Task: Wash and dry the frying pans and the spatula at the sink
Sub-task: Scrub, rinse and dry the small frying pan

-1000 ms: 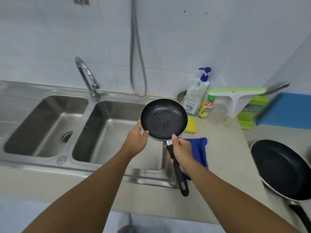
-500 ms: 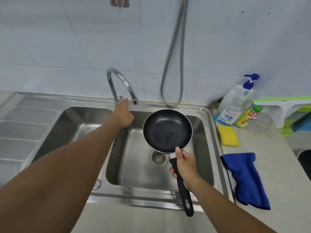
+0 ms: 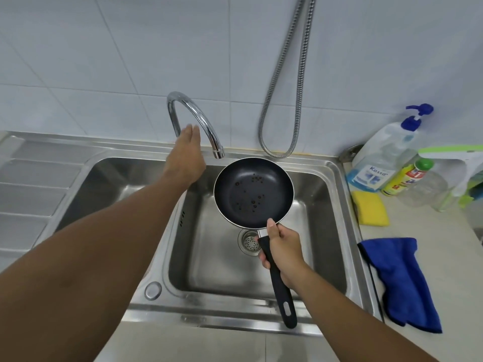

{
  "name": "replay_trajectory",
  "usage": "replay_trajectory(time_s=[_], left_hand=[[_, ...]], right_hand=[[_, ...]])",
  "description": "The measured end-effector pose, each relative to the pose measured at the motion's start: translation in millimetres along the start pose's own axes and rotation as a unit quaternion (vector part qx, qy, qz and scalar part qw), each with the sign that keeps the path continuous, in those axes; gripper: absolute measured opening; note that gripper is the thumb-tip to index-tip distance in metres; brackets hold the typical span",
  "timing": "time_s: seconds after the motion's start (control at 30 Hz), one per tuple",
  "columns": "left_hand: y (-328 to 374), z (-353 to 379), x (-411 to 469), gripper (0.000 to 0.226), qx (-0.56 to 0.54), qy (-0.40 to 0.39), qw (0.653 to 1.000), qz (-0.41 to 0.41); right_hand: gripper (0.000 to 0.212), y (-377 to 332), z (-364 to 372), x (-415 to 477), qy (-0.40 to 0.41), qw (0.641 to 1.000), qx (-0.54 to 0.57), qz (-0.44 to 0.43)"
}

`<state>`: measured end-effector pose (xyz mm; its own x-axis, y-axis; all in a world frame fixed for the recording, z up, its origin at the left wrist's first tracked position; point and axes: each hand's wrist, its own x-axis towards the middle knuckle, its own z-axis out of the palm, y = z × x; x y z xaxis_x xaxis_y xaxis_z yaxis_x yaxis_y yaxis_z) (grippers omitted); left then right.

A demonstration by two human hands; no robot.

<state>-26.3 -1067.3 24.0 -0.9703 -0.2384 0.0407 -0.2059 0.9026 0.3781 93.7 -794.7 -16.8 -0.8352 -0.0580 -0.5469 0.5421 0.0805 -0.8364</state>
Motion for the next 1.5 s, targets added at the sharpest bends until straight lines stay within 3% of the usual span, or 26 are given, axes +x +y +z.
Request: replay_trajectory(time_s=[0.07, 0.17, 0.57, 1.1, 1.23, 1.3, 1.37, 1.43, 1.5], left_hand=[[2, -4, 9, 0.068, 0.025, -0.034, 0.999, -0.007], [-2, -3, 9, 0.048, 0.059, -0.085, 0.994, -0.022], [-8, -6, -8, 0.041, 0.094, -0.060, 0.994, 0.001], [-12, -14, -34, 0.063, 0.084, -0.086, 0.993, 0.002], [-3, 0, -53, 0.075, -0.054, -0.090, 0.991, -0.080], [3, 16, -72, 0.055, -0.128, -0.082, 0.979, -0.133], [12, 31, -93, 0.039, -0.210, -0.128, 0.948, -0.201], [26, 41, -113, 0.042, -0.356, -0.208, 0.872, -0.264], [39, 50, -125, 0.041, -0.477, -0.233, 0.797, -0.288]], right_hand=[[0.042, 0, 2, 2, 0.003, 1.000, 0.001, 0.005], [0.040, 0, 6, 5, 0.006, 1.000, 0.005, 0.007], [0.041, -3, 19, 18, 0.012, 1.000, 0.017, 0.000], [0.043, -8, 36, 27, -0.001, 0.999, 0.032, 0.013], [0.044, -9, 37, 26, 0.000, 0.999, 0.035, 0.018], [0.045, -9, 37, 26, 0.000, 0.999, 0.033, 0.020], [0.046, -9, 38, 26, 0.011, 0.999, 0.035, 0.021], [0.045, -9, 39, 26, 0.028, 0.998, 0.051, 0.024], [0.045, -7, 40, 26, 0.033, 0.997, 0.060, 0.022]])
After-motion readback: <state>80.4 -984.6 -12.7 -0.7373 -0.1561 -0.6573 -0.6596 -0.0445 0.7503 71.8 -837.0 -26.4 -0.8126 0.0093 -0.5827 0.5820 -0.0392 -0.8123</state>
